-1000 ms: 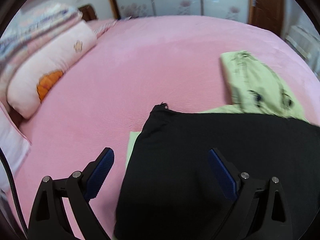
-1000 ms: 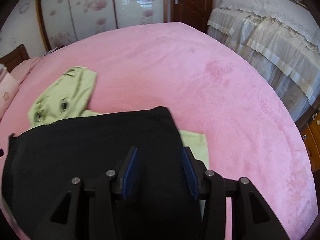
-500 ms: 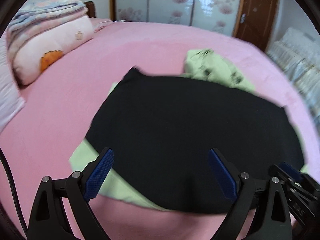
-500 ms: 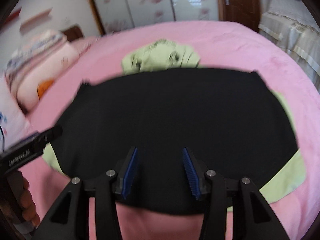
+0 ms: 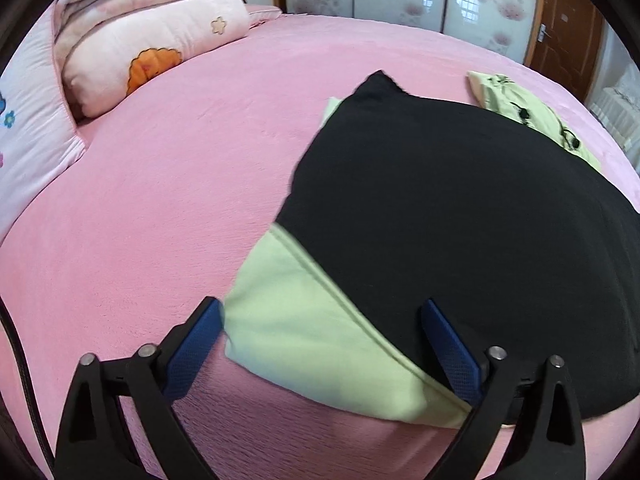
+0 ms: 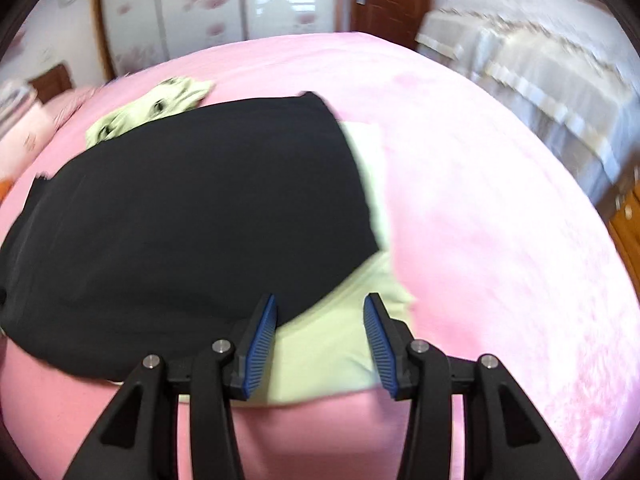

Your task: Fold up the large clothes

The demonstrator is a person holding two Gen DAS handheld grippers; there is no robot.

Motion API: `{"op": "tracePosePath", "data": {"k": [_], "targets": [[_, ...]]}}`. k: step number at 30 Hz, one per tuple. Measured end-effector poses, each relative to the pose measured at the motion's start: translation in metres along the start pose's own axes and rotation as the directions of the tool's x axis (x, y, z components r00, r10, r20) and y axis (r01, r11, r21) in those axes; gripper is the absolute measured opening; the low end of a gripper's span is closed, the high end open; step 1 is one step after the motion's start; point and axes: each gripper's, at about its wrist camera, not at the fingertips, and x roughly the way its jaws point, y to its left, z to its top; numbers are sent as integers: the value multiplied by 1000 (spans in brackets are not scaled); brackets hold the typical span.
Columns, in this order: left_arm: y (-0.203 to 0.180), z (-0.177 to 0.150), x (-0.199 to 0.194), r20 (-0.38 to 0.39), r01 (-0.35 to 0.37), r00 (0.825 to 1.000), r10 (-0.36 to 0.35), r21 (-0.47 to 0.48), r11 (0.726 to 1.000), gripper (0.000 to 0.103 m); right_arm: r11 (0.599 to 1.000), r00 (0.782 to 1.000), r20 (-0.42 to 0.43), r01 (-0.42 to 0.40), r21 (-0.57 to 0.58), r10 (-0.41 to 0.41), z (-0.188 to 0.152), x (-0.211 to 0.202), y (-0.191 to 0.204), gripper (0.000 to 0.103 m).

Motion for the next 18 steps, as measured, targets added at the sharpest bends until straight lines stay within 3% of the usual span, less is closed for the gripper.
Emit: {"op": "tracePosePath", "data": {"k": [4,8,18], "targets": [[14,-6,8,-21,38,999,-39,-55,998,102,1000,1000,8,27,-8,-27,-5,1,1,47],[11,-7,8,-11,25,1000,-26,-42,999,102,998,998,19,62,-24,-62,-1,5,10,47],[9,-1,-11,-16,7,1000,-8,-35,999,102,999,999,-17,50,4,-50,8,7,2,47]]}}
